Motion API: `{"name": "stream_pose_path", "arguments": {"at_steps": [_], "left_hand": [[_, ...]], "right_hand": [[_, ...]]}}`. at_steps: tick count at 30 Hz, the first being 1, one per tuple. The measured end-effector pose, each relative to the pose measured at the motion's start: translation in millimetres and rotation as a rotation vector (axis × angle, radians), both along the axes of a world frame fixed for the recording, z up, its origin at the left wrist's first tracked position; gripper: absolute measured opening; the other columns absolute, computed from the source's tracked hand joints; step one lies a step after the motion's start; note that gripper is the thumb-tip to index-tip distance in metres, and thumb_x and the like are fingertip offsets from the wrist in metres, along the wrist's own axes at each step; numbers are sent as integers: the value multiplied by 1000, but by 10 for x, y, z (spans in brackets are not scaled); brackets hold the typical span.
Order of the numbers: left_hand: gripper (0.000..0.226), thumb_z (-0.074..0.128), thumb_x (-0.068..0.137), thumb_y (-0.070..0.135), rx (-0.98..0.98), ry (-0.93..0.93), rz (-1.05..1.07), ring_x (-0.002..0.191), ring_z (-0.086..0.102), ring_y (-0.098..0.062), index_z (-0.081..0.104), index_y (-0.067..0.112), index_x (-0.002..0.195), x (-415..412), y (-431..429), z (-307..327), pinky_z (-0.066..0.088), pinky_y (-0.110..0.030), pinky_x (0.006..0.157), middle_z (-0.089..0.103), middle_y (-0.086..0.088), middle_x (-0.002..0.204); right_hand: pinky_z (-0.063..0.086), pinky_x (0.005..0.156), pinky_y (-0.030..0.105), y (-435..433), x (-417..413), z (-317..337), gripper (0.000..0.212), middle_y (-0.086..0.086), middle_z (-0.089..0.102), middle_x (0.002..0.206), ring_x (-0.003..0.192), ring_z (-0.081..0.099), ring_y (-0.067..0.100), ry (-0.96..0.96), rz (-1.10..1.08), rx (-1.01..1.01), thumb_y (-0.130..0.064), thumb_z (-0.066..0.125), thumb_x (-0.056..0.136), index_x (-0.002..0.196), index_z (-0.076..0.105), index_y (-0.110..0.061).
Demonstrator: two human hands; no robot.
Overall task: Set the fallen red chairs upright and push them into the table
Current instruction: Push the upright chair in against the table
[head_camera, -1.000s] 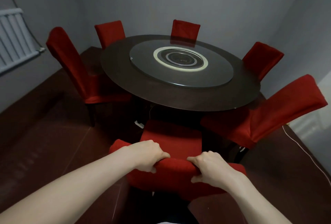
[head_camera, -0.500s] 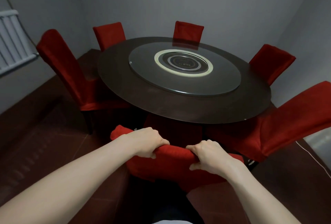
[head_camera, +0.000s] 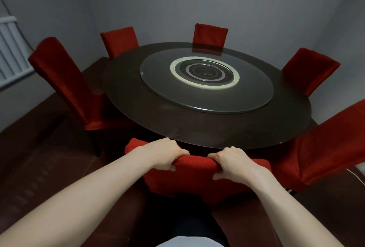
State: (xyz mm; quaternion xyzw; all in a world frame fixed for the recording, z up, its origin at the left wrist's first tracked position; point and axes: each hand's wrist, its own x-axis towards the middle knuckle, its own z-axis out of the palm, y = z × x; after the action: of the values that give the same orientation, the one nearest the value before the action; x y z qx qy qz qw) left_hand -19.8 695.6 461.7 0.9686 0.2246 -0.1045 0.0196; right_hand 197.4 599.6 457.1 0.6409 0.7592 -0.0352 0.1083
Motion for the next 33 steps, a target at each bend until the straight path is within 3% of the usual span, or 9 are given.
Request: {"name": "stream_pose_path", "arguments": {"at_steps": [5, 10, 22, 27, 33], "left_hand": [[57, 72, 81, 35, 10, 17, 17, 107, 62, -26, 48, 35, 132, 233, 420, 31, 46, -35, 89, 68, -2, 114], [54, 73, 78, 38, 6, 4, 18, 101, 64, -26, 49, 37, 127, 297, 620, -27, 47, -34, 84, 70, -1, 105], [54, 75, 79, 35, -15, -16, 39, 100, 64, -24, 48, 39, 126, 390, 928, -68, 46, -32, 81, 70, 1, 105], [55, 72, 82, 28, -54, -28, 37, 109, 61, -22, 45, 36, 130, 354, 997, -102, 47, -36, 90, 65, 3, 117], [59, 63, 89, 36, 51, -133, 19, 111, 60, -19, 32, 44, 138, 240, 971, -191, 51, -38, 85, 58, 10, 127]], "right_hand": [[46, 77, 34, 400, 208, 25, 52, 2, 70, 108, 104, 63, 30, 27, -34, 13, -52, 75, 71, 118, 59, -37], [37, 68, 31, 564, 312, -9, 45, -2, 71, 101, 99, 65, 28, 53, -34, 40, -53, 76, 68, 108, 61, -37], [45, 72, 34, 789, 370, 10, 42, -4, 70, 101, 97, 64, 26, 72, -84, 48, -51, 76, 71, 108, 62, -34], [38, 65, 33, 877, 412, -86, 43, -6, 67, 88, 88, 64, 26, 124, -72, 84, -58, 74, 66, 86, 44, -34], [36, 57, 31, 867, 442, -270, 54, -10, 65, 77, 75, 65, 20, 164, -50, 227, -76, 64, 62, 87, 39, -36]]}}
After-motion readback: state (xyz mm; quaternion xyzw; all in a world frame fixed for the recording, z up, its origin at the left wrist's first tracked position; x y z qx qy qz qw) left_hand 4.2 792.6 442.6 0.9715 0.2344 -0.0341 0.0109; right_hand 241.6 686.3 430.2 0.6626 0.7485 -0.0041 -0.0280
